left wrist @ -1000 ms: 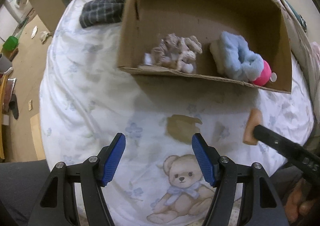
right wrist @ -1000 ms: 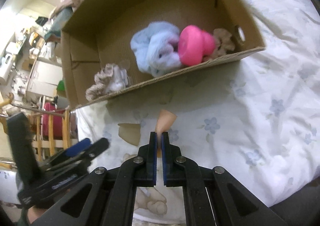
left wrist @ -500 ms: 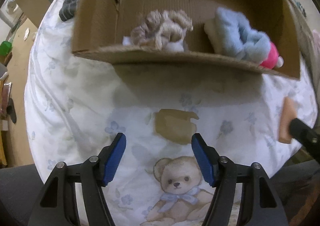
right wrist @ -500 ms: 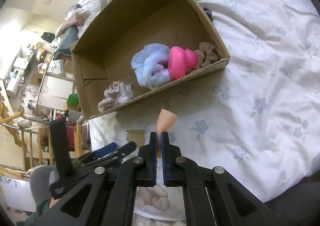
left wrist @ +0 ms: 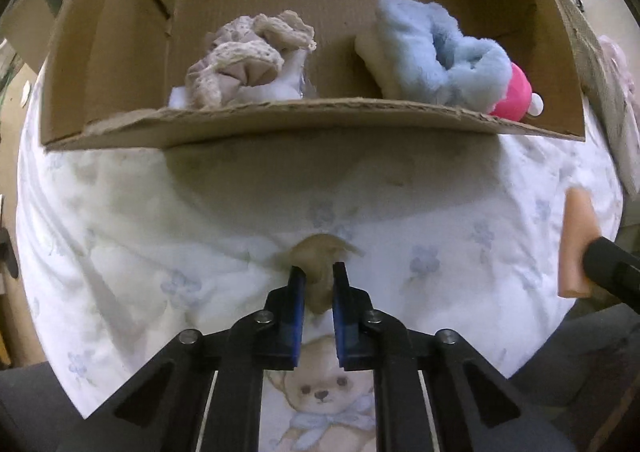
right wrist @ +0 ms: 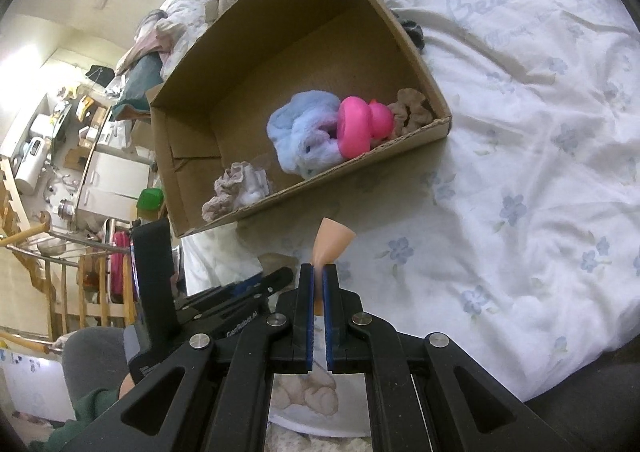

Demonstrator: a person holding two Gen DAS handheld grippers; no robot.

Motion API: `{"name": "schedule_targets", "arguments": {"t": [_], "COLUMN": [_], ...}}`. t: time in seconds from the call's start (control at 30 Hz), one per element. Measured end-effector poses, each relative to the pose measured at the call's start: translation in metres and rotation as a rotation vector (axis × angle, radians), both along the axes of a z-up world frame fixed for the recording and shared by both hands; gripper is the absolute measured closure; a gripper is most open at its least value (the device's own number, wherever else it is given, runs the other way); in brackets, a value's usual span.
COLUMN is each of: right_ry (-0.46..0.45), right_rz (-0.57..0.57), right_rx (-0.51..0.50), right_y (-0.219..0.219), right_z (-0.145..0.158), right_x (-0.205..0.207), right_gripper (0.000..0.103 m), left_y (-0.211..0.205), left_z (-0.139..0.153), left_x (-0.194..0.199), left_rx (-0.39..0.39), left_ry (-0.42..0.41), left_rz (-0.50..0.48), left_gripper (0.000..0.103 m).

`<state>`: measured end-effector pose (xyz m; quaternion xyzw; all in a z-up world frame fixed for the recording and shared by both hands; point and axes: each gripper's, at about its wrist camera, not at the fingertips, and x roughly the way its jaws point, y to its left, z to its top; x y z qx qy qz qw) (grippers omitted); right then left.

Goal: Organize soft objects
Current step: 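Grasp the tan foam cylinder with the right gripper while the left grasps a clear item, then carry both held items over the box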

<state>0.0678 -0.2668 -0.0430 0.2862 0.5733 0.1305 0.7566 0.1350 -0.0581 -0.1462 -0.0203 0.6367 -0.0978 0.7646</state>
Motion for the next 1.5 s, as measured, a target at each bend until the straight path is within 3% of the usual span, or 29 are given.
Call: {"name": "schedule_targets", "arguments": {"t": [0.3, 0.6, 0.87, 1.03, 1.23, 1.5], "right_ry": [-0.021, -0.071, -0.123, -0.168, -0.249, -0.314], "right_rz": [0.059, 0.091, 0.092, 0.062, 0.028, 0.034], "right_rx": [-0.006, -0.017, -0.017, 0.02, 0.043, 0.017], "right_y": [0.021, 0.034, 0.032, 0.021, 0.007, 0.004], "right_z": [0.005, 0.015, 0.029, 0.047, 0.083, 0.113], "right_x": [0.004, 0.001, -0.002, -0.001, 0.012, 0.041], "right_gripper": [0.097, 0.097, 0.097, 0.097, 0.097, 0.097], "left_y": [0.03, 0.069, 0.084, 0.082, 0.076, 0.068], "left_z": [0.025, 0.049, 0.088, 0.125, 0.166, 0.193], "left_x": [-0.001, -0.026, -0.044, -0.049, -0.027, 0.008], "left_rx": [-0.008, 0.079, 0.082, 0.048, 0.025, 0.024], "left_ry": [-0.034, -0.076, -0.172, -0.253, -0.324, -0.385], "left_rz": [0.102, 0.247, 0.314, 0.318, 0.289, 0.239], "left_gripper": [0.093, 0.093, 0.093, 0.093, 0.093, 0.093]}}
